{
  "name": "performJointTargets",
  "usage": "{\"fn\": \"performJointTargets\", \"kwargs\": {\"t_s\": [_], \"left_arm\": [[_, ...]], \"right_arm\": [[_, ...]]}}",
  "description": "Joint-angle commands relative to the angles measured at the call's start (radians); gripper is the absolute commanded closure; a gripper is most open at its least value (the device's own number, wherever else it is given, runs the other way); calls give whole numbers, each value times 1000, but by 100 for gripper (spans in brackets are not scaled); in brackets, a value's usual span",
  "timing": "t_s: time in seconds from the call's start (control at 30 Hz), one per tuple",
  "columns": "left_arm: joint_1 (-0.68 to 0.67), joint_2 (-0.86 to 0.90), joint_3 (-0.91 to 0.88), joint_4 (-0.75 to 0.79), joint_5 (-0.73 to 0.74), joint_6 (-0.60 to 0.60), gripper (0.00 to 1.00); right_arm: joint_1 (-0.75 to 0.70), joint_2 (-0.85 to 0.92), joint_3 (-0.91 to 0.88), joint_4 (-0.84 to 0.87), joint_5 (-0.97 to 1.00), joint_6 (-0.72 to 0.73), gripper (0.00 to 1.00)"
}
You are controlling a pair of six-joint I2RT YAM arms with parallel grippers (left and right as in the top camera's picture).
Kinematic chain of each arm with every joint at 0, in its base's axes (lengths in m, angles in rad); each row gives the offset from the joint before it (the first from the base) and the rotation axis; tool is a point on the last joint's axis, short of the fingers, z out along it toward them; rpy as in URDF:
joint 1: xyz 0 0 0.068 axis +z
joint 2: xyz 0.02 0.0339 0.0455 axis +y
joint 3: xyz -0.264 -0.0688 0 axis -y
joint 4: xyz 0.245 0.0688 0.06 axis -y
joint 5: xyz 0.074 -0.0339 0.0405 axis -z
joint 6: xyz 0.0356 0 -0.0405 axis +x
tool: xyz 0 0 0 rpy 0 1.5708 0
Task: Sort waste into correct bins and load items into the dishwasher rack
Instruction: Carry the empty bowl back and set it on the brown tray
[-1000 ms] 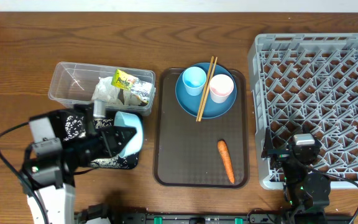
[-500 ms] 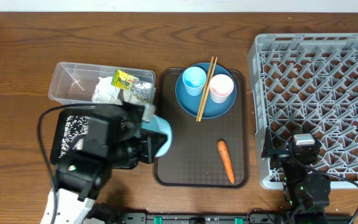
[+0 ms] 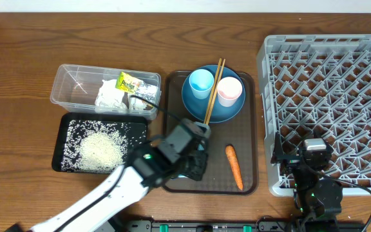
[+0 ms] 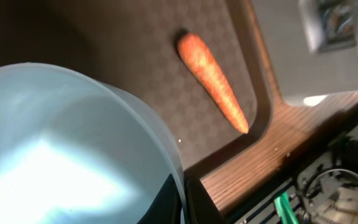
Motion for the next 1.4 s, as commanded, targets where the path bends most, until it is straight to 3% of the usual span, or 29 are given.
{"fn": "performJointTargets", "kwargs": {"t_s": [0.0, 0.3, 0.57, 0.97, 1.37], "left_arm": [[-38, 86, 21, 42, -45, -24, 94], [-43, 260, 21, 97, -45, -24, 94], [-45, 275, 21, 127, -45, -23, 93], [-45, 257, 29, 126, -47, 12, 57], [-76, 77, 156, 34, -82, 14, 56]], "right_arm": [[8, 0, -1, -3, 0, -5, 1], [8, 0, -1, -3, 0, -5, 1], [8, 0, -1, -3, 0, -5, 1], [8, 0, -1, -3, 0, -5, 1], [8, 0, -1, -3, 0, -5, 1]]}}
